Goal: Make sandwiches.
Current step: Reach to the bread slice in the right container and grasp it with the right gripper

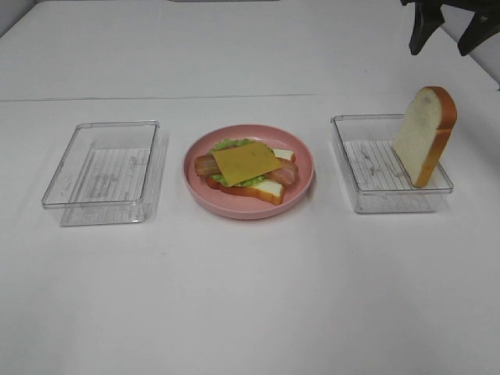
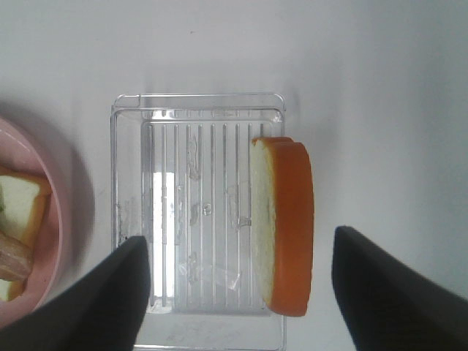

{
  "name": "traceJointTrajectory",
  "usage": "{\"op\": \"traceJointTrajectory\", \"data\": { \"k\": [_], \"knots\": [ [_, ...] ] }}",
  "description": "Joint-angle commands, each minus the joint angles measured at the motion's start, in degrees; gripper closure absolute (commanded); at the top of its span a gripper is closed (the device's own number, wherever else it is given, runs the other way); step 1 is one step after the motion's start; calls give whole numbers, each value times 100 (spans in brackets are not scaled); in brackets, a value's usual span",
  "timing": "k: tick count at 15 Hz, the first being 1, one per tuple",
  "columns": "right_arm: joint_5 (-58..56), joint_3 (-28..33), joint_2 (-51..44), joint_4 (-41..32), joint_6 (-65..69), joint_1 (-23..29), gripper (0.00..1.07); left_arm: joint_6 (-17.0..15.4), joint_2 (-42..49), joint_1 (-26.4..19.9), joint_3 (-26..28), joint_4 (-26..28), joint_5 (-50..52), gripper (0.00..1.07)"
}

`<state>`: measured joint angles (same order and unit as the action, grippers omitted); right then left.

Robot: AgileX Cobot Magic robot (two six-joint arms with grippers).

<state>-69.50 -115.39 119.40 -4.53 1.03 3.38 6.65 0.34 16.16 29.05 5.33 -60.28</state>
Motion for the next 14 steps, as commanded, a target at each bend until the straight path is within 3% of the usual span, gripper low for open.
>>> {"op": "traceJointTrajectory", "data": {
  "k": [1, 9, 14],
  "knots": [
    [-453, -23, 138, -29, -52, -11, 39, -40, 115, -17, -29, 52, 57, 21],
    [-430, 596, 212, 115, -29, -17, 39, -40, 115, -17, -29, 52, 57, 21],
    [-390, 619, 533, 218, -34, -17, 39, -40, 115, -17, -29, 52, 57, 21]
  ]
}}
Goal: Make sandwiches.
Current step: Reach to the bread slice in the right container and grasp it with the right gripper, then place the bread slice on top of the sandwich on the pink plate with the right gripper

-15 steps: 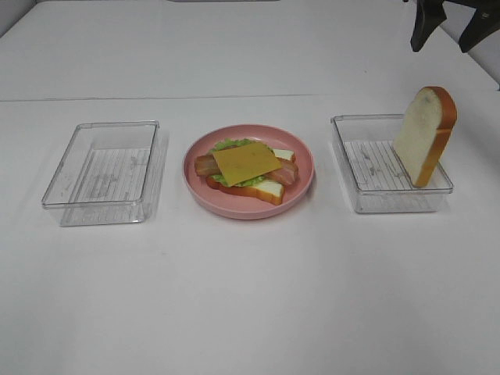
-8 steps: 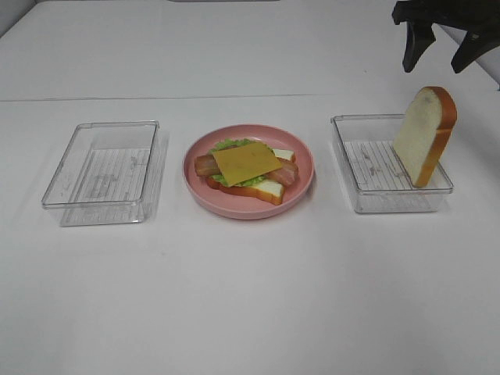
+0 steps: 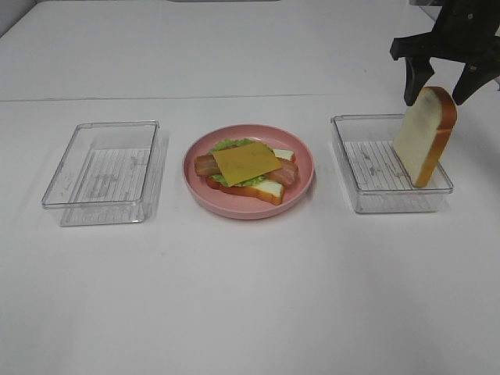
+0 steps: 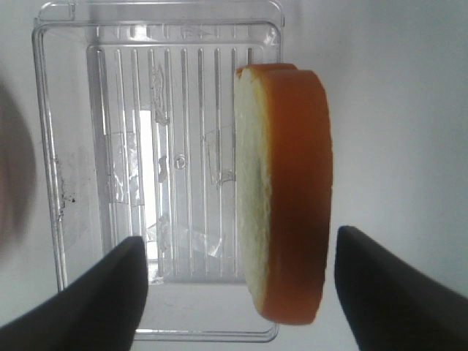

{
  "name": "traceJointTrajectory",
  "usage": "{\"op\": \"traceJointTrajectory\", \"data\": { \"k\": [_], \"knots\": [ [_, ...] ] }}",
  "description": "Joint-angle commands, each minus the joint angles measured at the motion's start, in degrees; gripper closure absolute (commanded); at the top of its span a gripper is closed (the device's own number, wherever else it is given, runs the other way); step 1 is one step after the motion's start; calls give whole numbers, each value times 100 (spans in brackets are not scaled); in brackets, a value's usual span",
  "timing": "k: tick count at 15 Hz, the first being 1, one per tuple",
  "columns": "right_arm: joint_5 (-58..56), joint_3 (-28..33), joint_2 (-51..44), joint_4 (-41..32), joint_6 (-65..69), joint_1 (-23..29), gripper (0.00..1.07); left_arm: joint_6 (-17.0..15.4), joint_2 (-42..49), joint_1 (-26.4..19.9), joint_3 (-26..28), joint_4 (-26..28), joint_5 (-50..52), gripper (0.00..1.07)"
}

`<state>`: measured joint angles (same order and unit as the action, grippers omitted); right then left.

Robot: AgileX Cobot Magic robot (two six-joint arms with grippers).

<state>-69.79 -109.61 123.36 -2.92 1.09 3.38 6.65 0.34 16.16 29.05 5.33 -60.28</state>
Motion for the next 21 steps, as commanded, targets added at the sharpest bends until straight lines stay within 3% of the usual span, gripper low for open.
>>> {"op": "traceJointTrajectory", "data": {
  "k": [1, 4, 5, 6, 7, 11, 14, 18, 21],
  "knots": [
    [-292, 40, 189, 40, -40, -17, 40, -40, 115, -17, -29, 52, 57, 21],
    [-189, 40, 195, 46, -17, -17, 66, -40, 115, -17, -29, 52, 57, 21],
    [-189, 40, 195, 46, -17, -17, 79, -40, 115, -17, -29, 52, 57, 21],
    [-189, 40, 195, 46, -17, -17, 99, -40, 115, -17, -29, 52, 57, 21],
    [-195, 40, 178, 63, -17, -17, 107, -40, 115, -17, -29, 52, 57, 21],
    [-155, 17, -120, -11, -17, -11, 107, -40, 115, -17, -29, 52, 57, 21],
    [-269, 17, -613, -539, -69, -6, 107, -40, 115, -17, -29, 52, 57, 21],
    [-424, 103, -1106, -2068, -539, -6, 107, -40, 115, -17, -29, 52, 57, 21],
    [-223, 768, -1134, -3667, -1037, 11, 107, -40, 115, -17, -29, 52, 57, 21]
  ]
}}
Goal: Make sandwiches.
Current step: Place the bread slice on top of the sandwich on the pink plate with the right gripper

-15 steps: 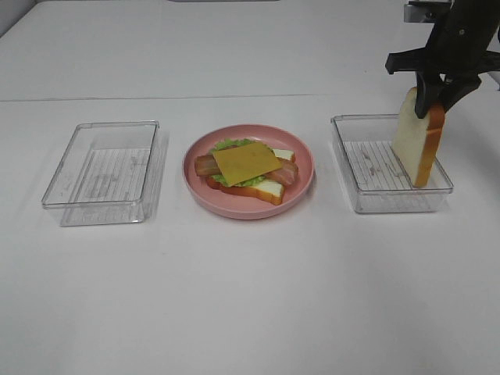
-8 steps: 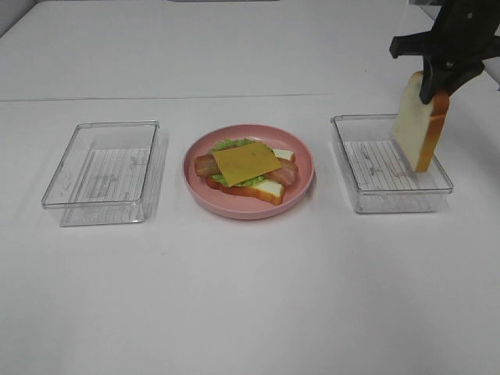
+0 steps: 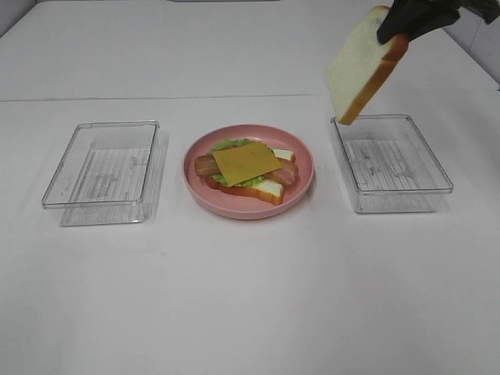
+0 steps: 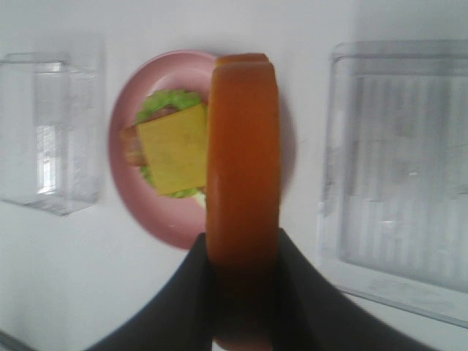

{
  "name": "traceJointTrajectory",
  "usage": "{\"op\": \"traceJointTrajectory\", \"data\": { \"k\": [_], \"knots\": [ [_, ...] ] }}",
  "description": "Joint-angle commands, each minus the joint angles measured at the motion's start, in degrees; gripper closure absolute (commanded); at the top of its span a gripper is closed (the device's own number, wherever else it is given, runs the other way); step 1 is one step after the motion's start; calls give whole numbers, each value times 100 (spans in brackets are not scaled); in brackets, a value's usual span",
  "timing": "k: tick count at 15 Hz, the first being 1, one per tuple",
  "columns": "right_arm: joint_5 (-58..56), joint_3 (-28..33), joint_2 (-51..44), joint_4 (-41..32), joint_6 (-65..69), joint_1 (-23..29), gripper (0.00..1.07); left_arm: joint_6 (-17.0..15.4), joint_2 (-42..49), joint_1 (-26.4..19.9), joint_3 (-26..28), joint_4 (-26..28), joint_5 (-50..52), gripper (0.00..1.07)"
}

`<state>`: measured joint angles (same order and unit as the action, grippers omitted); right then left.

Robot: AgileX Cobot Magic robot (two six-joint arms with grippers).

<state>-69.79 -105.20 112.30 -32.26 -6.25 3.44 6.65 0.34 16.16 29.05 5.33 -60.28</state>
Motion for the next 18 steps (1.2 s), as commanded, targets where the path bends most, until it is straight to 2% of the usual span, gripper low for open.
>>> {"op": "traceJointTrajectory", "data": {
  "k": [1, 3, 4, 5, 9, 12, 16, 18],
  "knots": [
    [0, 607, -29, -1175, -441, 11, 107, -40, 115, -17, -29, 52, 57, 21],
    [573, 1146, -29, -1902, -831, 223, 107, -40, 115, -17, -29, 52, 57, 21],
    [733, 1226, -29, -1954, -877, 286, 107, -40, 115, -17, -29, 52, 57, 21],
    [1289, 1415, 11, -1994, -940, 607, 107, -40, 115, -17, -29, 52, 57, 21],
    [2252, 1421, 407, -2349, -940, 1232, 107, -40, 115, -17, -29, 52, 57, 21],
    [2573, 1421, 928, -2951, -940, 1341, 107, -40, 115, -17, -29, 52, 57, 21],
    [2693, 1421, 1381, -2956, -854, 1341, 107, -40, 115, -17, -29, 52, 57, 21],
    [2773, 1421, 1381, -2538, -418, 1329, 107, -40, 115, -17, -29, 52, 57, 21]
  ]
}}
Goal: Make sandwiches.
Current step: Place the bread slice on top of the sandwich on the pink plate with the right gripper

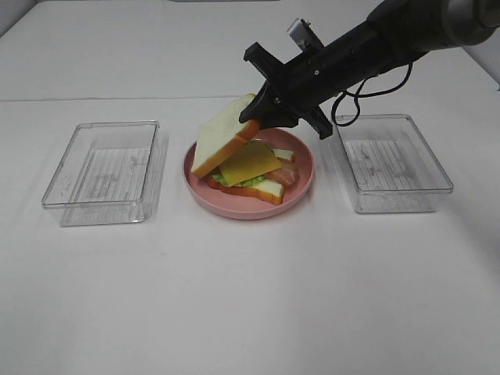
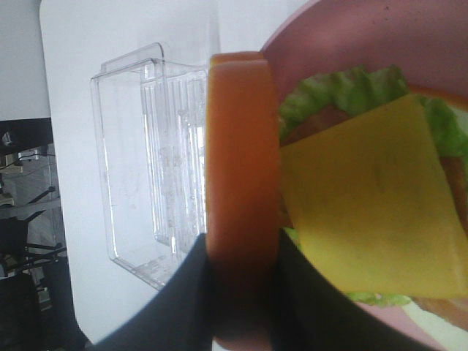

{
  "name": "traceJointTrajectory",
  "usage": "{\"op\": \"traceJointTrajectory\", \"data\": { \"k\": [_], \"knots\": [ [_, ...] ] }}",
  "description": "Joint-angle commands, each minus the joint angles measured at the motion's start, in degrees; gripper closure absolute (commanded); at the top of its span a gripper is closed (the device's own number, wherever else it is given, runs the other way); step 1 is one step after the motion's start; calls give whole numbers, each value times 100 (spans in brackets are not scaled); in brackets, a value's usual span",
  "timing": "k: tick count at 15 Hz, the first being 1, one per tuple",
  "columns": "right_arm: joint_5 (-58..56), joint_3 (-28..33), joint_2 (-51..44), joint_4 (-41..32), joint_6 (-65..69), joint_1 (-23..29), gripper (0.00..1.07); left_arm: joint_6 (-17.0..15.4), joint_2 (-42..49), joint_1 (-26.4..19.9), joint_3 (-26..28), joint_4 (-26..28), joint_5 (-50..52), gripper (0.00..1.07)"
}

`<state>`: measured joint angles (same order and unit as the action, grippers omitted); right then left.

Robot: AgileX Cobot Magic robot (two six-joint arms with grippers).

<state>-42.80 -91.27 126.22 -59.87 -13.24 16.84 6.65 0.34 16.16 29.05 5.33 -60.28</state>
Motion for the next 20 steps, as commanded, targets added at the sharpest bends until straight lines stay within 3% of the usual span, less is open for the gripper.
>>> {"op": "traceJointTrajectory", "data": {
  "k": [1, 4, 5, 6, 9, 10, 14, 20],
  "knots": [
    [34, 29, -11, 716, 779, -11, 107, -40, 115, -17, -29, 52, 57, 21],
    [-86, 29, -23, 1398, 1369, -11, 106, -40, 115, -17, -29, 52, 57, 21],
    [-86, 29, -34, 1467, 1415, -11, 100, -40, 115, -17, -29, 52, 57, 21],
    [-86, 29, -40, 1524, 1438, -11, 91, -40, 115, -17, -29, 52, 57, 21],
    [-138, 29, -40, 1541, 1438, -11, 47, -40, 115, -17, -29, 52, 57, 21],
    [-178, 23, -40, 1547, 1438, -11, 38, -40, 115, -17, -29, 52, 57, 21],
    [-407, 23, -344, 2097, 1490, -11, 36, -40, 115, -17, -29, 52, 57, 21],
    [-1931, 23, -1530, 4572, 1742, -11, 36, -40, 115, -17, -29, 52, 57, 21]
  ]
}}
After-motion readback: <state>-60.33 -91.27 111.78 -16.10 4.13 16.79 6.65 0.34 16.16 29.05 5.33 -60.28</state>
